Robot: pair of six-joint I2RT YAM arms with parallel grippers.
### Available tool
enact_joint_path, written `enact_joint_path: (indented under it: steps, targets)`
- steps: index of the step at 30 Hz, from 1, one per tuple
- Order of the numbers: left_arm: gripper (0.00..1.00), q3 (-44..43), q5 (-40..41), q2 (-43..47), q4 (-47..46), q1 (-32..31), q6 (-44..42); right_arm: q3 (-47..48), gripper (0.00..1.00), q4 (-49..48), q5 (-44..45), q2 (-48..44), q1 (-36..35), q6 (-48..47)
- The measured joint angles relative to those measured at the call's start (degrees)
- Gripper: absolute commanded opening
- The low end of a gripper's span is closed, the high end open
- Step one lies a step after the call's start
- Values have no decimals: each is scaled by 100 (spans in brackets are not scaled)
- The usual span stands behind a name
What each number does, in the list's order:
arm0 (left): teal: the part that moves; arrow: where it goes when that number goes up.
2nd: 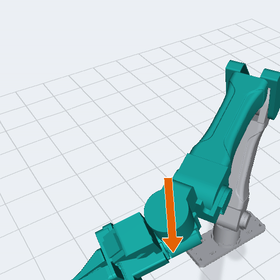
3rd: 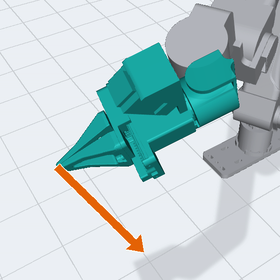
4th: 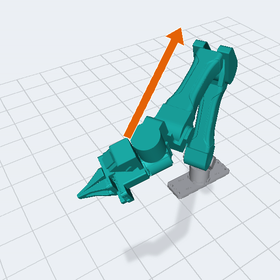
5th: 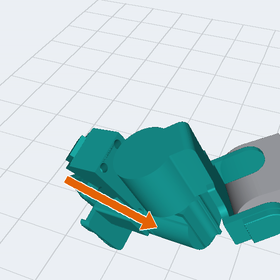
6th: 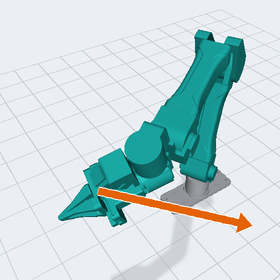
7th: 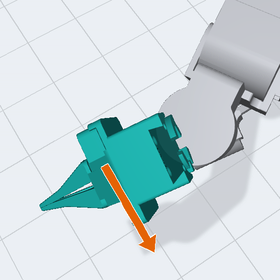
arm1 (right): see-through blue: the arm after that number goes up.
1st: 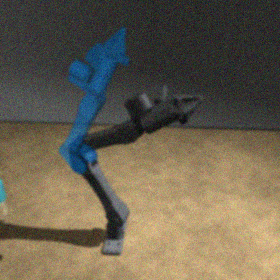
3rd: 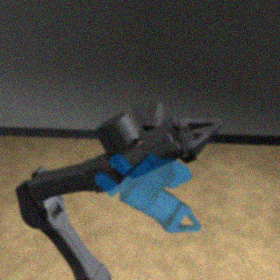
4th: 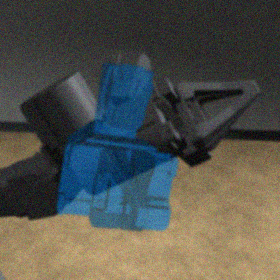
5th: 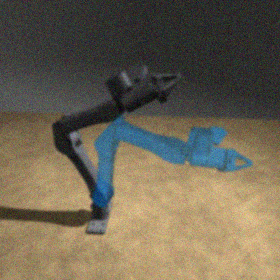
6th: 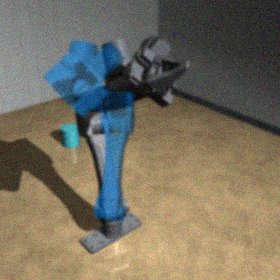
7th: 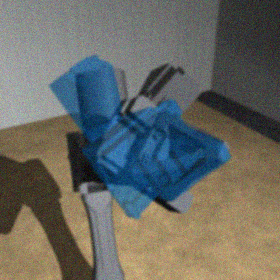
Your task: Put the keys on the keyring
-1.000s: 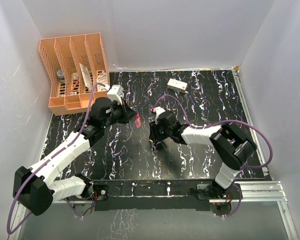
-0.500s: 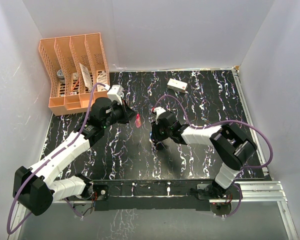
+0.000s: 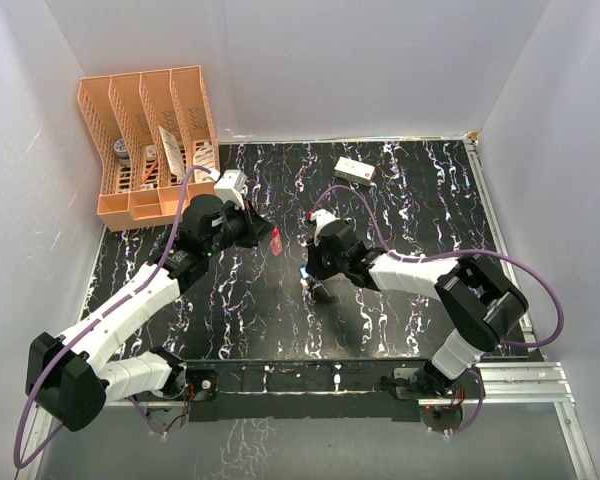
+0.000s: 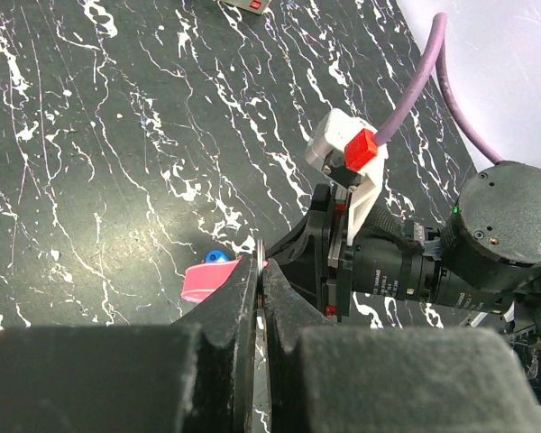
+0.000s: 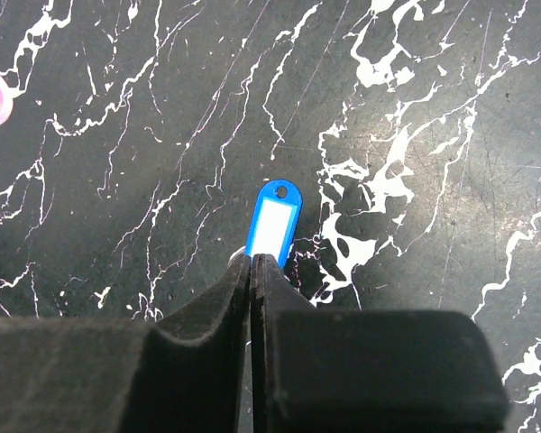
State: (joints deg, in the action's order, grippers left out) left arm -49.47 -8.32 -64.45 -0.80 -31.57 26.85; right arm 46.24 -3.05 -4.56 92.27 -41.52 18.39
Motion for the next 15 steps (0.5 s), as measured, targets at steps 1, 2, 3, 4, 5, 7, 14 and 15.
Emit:
enact_joint_path:
  steps: [1, 2, 3, 4, 5, 7, 14, 15]
  targets:
    - [0, 0, 0, 0, 0, 0, 0, 0, 19, 0, 11, -20, 0, -2]
    - [0, 0, 0, 0, 0, 0, 0, 0, 26, 4, 11, -31, 0, 0]
    - [0, 0, 0, 0, 0, 0, 0, 0, 32, 13, 13, -31, 0, 7]
    - [0, 0, 0, 0, 0, 0, -2, 0, 35, 15, 13, -31, 0, -2]
    - [0, 0, 0, 0, 0, 0, 0, 0, 37, 31, 11, -31, 0, -22]
    - [0, 0, 0, 0, 0, 0, 0, 0, 38, 59, 13, -31, 0, -48]
    - [0, 0, 0, 0, 0, 0, -2, 0, 38, 162, 7, -31, 0, -179]
    - [0, 0, 0, 0, 2, 0, -2, 0, 38, 162, 0, -28, 0, -188]
